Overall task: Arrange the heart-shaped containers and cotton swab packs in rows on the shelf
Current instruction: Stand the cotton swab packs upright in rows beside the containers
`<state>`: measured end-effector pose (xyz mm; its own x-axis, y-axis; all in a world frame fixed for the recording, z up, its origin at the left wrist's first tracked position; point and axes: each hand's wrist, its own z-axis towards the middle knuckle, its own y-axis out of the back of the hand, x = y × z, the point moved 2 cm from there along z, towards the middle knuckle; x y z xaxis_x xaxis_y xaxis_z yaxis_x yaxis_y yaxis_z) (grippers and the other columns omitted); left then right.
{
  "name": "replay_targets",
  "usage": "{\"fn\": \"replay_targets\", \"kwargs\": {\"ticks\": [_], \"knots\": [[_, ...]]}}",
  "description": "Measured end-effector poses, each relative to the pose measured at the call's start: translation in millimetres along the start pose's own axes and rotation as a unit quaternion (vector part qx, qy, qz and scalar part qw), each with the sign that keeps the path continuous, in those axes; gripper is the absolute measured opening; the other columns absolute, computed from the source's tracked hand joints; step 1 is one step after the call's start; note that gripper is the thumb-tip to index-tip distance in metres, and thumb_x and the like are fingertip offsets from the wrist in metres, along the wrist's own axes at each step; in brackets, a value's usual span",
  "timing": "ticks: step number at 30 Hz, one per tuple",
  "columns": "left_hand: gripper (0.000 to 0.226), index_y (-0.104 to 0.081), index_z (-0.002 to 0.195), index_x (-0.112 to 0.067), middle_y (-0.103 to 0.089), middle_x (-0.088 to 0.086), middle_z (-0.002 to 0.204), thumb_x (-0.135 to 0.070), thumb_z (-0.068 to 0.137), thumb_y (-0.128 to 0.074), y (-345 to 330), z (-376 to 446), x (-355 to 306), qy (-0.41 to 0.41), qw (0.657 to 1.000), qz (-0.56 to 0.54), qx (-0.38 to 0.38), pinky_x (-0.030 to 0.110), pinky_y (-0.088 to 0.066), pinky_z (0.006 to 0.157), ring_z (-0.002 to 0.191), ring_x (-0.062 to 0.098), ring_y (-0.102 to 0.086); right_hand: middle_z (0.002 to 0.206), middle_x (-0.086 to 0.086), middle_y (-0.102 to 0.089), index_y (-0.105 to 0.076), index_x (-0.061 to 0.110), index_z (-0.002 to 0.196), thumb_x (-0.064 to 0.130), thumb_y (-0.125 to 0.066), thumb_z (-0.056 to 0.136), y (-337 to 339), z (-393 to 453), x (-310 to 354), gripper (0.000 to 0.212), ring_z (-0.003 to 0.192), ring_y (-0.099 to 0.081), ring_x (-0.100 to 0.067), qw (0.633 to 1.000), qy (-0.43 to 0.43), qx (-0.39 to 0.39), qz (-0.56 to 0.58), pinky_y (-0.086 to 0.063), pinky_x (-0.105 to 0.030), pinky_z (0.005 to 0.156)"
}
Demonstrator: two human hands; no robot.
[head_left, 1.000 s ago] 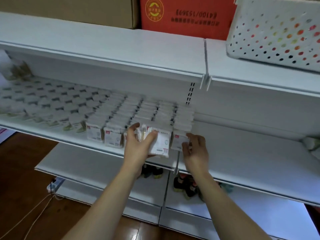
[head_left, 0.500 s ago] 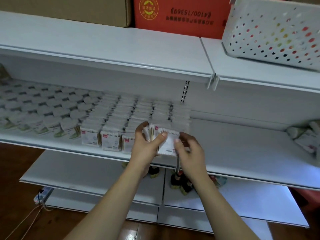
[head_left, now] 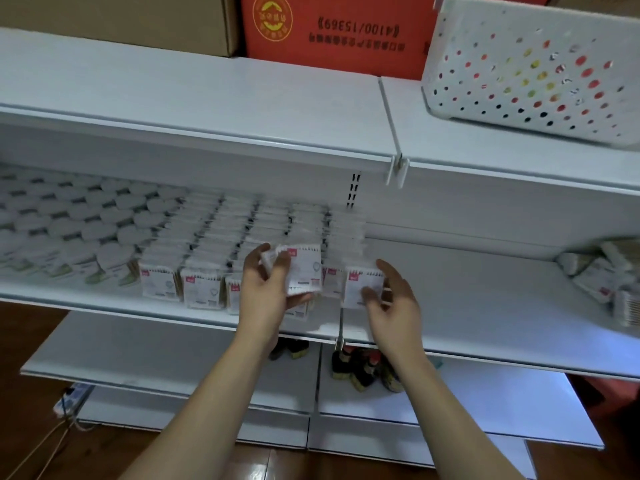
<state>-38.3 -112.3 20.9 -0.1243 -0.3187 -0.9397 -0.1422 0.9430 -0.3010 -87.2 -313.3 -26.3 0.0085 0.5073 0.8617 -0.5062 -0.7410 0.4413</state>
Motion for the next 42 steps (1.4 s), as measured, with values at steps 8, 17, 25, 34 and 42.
{"fn": "replay_targets", "kwargs": {"ticks": [8,17,25,34,42], "knots": [[0.034,-0.050,0.131,-0.023,-0.059,0.001,0.124,-0.029,0.099,-0.060,9,3,0,-0.011,0.999,0.034,-0.023,0.034,-0.062,0.064,0.106,0.018,-0.065,0.109,-0.008,-0.061,-0.064,0.015,0.122,0.014,-0.069,0.090,-42,-1,-18,0.032,0.097,-0.059,-0.030,0.978,0.135,-0.045,-0.155,-0.052,-0.036,0.078],[0.028,-0.052,0.127,-0.025,-0.063,-0.003,0.116,-0.026,0.100,-0.059,6,2,0,-0.013,0.999,0.040,-0.004,0.033,-0.060,0.062,0.094,0.011,-0.069,0.111,-0.010,-0.054,-0.067,0.013,0.119,0.025,-0.076,0.087,-47,8,-33,0.035,0.098,-0.054,-0.027,0.962,0.179,-0.092,-0.186,-0.055,-0.040,0.073],[0.026,-0.055,0.118,-0.031,-0.068,-0.003,0.114,-0.019,0.097,-0.064,-8,-1,7,0.015,0.998,0.016,0.062,0.045,-0.062,0.073,0.095,0.012,-0.072,0.114,0.003,-0.061,-0.059,0.021,0.132,0.050,-0.055,0.090,-36,-5,31,0.051,0.106,-0.056,-0.013,0.996,0.086,-0.011,-0.028,-0.049,-0.024,0.085],[0.020,-0.063,0.118,-0.017,-0.074,0.003,0.109,-0.025,0.104,-0.050,-19,2,6,0.024,0.996,0.034,0.081,0.038,-0.061,0.074,0.099,0.020,-0.072,0.112,0.007,-0.057,-0.061,0.030,0.125,0.018,-0.075,0.086,-5,10,24,0.043,0.094,-0.059,-0.002,0.996,0.085,-0.015,0.032,-0.051,-0.015,0.073],[0.024,-0.059,0.119,-0.011,-0.071,0.002,0.101,-0.028,0.105,-0.048,-7,3,-1,0.006,0.998,0.055,0.022,0.036,-0.062,0.065,0.078,0.013,-0.074,0.113,-0.002,-0.056,-0.064,0.021,0.123,0.016,-0.068,0.090,-22,-12,-8,0.033,0.083,-0.063,-0.018,0.989,0.121,0.006,-0.085,-0.055,-0.022,0.072]]}}
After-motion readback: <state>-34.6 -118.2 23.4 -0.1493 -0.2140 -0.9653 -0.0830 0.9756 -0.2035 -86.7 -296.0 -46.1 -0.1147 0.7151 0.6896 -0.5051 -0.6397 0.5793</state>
